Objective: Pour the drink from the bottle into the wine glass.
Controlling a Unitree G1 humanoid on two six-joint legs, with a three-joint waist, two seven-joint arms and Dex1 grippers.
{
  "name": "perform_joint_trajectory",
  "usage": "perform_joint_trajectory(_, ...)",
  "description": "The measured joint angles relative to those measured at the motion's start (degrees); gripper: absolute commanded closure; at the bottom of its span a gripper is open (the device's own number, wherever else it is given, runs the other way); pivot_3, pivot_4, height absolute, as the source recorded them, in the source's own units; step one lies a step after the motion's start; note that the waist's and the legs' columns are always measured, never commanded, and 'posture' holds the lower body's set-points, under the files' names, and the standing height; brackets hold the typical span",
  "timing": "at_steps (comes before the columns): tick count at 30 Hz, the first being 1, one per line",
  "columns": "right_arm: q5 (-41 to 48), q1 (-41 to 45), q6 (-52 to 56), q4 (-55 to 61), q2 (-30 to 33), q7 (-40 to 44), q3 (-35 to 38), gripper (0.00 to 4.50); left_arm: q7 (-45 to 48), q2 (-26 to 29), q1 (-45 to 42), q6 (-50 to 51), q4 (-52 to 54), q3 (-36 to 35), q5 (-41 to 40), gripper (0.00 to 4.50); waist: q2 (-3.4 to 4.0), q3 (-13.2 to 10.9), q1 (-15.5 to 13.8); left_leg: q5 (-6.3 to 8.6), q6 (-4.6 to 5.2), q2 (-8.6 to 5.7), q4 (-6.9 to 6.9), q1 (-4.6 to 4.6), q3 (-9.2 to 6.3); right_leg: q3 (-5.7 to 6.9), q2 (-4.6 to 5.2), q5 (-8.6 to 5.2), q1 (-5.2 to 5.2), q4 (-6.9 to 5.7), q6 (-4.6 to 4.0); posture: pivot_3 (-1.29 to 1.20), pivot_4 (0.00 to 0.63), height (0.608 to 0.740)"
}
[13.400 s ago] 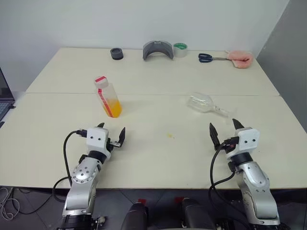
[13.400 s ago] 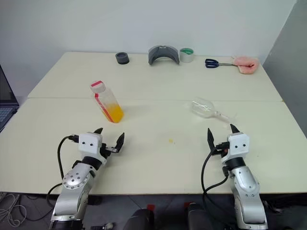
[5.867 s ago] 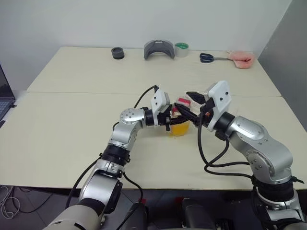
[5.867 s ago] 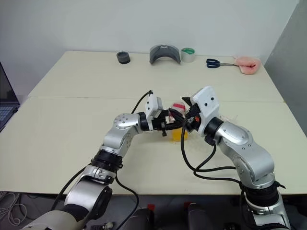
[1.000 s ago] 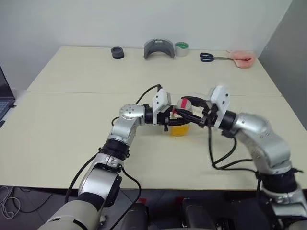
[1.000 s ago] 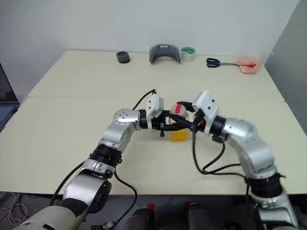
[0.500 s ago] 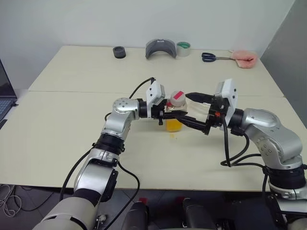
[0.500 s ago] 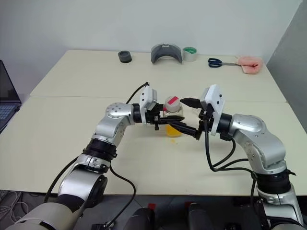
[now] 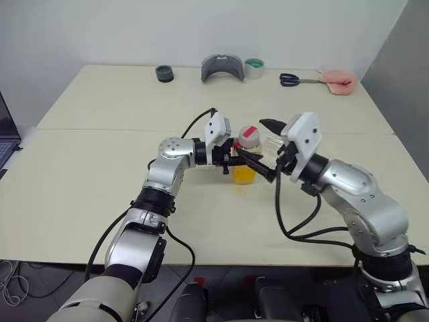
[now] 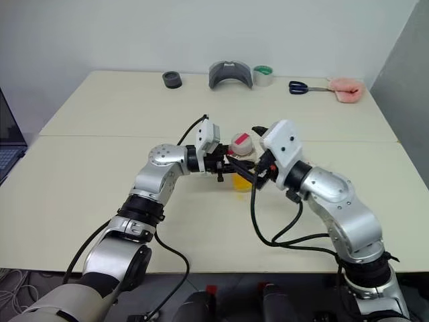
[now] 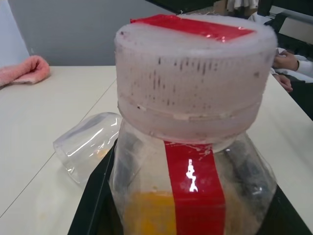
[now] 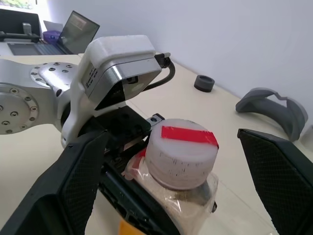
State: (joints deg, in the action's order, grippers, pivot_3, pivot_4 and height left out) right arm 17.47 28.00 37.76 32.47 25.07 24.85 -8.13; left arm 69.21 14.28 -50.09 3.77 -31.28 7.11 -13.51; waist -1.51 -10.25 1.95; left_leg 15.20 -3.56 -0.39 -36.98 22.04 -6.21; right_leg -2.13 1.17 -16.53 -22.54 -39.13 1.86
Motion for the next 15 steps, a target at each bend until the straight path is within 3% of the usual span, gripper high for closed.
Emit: perform_joint_trajectory(15, -3.1, 2.0, -1.6, -4.0, -2.8, -2.5, 0.7, 0.00, 0.1, -0.1, 0.0, 0.7, 0.0, -0.1, 0.0, 2.78, 0.00, 0.0, 0.0, 0.00, 0.00, 0.00, 0.01, 0.00, 0.00, 0.00, 0.00, 0.00, -0.01, -0.01, 0.00, 0.00, 0.150, 0.740)
